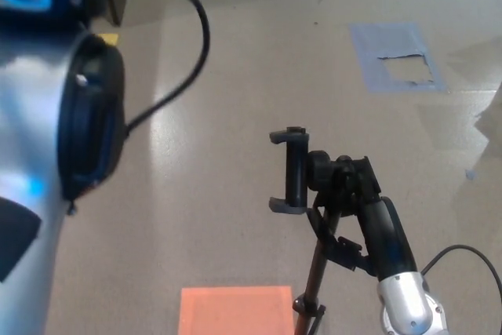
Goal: A phone stand is kept on the floor and the robot uses both its hands to grab it and uses its left hand to extend the phone stand by pulling it upwards
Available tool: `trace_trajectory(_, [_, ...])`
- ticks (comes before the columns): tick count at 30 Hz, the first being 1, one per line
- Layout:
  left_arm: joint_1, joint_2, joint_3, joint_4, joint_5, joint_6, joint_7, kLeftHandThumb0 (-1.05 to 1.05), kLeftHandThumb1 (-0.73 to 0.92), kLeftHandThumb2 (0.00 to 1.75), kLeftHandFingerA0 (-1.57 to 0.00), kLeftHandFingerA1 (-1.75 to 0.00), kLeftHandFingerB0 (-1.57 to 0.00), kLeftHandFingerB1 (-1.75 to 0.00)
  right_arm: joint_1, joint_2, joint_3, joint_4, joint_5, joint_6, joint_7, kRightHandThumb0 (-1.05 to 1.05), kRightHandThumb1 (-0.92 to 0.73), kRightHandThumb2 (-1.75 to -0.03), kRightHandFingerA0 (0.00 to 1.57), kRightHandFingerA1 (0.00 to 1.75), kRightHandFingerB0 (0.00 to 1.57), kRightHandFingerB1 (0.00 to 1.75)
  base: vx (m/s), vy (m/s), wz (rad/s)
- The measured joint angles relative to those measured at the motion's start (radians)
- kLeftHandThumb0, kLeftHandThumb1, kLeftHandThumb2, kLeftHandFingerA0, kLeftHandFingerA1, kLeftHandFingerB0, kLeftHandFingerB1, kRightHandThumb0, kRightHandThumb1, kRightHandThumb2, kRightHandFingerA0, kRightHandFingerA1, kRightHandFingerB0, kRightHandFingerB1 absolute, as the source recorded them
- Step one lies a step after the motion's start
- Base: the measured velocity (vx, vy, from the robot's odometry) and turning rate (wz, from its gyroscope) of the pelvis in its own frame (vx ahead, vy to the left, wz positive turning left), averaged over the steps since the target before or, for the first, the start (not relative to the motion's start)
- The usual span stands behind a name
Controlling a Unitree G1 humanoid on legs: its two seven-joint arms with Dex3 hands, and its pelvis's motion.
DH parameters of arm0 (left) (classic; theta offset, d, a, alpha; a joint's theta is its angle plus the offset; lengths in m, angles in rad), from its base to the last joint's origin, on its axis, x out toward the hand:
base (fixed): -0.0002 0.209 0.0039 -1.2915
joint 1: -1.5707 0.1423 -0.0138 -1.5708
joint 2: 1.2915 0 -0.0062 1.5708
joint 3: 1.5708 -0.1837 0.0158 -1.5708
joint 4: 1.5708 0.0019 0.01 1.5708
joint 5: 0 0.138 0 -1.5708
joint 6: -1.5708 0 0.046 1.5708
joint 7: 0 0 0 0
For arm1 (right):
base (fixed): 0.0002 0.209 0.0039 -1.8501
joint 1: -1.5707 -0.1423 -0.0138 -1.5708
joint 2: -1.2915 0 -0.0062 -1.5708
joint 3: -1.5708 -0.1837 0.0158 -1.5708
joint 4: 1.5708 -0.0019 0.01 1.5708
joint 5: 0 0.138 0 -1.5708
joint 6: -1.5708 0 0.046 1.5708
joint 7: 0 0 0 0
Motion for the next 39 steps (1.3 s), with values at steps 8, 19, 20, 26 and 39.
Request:
trace_trajectory(8, [0.169, 0.005, -0.018, -0.249, 0.018, 0.001, 0.000, -1.03, 0.84, 1.21, 0.00, -0.04, -0.06, -0.08, 0.050, -0.011, 0.000, -0.056, -0.006, 0.013, 0.001, -1.05, -0.59, -1.09, 0.03, 0.55, 0.00, 0.17, 0.00, 0.000, 0.00])
trace_trajectory(19, [0.678, -0.005, -0.023, -0.488, 0.028, -0.009, 0.005, -0.90, 0.75, 1.13, 0.00, -0.15, -0.11, -0.22, 0.154, -0.047, -0.015, -0.175, -0.012, 0.026, 0.007, -1.05, -0.63, -0.62, 0.00, 0.26, 0.00, 0.00, 0.00, 0.000, 0.00])
trace_trajectory(20, [0.727, -0.006, -0.021, -0.499, 0.029, -0.012, 0.005, -0.90, 0.75, 1.13, 0.00, -0.15, -0.11, -0.22, 0.165, -0.051, -0.017, -0.187, -0.012, 0.027, 0.008, -1.05, -0.63, -0.62, 0.00, 0.26, 0.00, 0.00, 0.00, 0.000, 0.00])
trace_trajectory(26, [1.024, -0.009, -0.004, -0.537, 0.030, -0.033, 0.007, -0.92, 0.74, 1.11, -0.10, -0.20, -0.10, -0.31, 0.226, -0.084, -0.028, -0.247, -0.012, 0.027, 0.014, -1.05, -0.66, -0.65, 0.00, 0.21, 0.00, 0.00, 0.00, 0.000, 0.00])
trace_trajectory(39, [1.714, -0.019, 0.075, -0.568, 0.037, -0.130, 0.008, -0.38, 0.35, 1.00, 0.00, -0.48, -0.01, -0.45, 0.341, -0.186, -0.063, -0.408, -0.010, 0.033, 0.041, -1.05, -0.71, -1.18, 0.01, 0.33, 0.00, 0.19, 0.00, 0.000, 0.00])
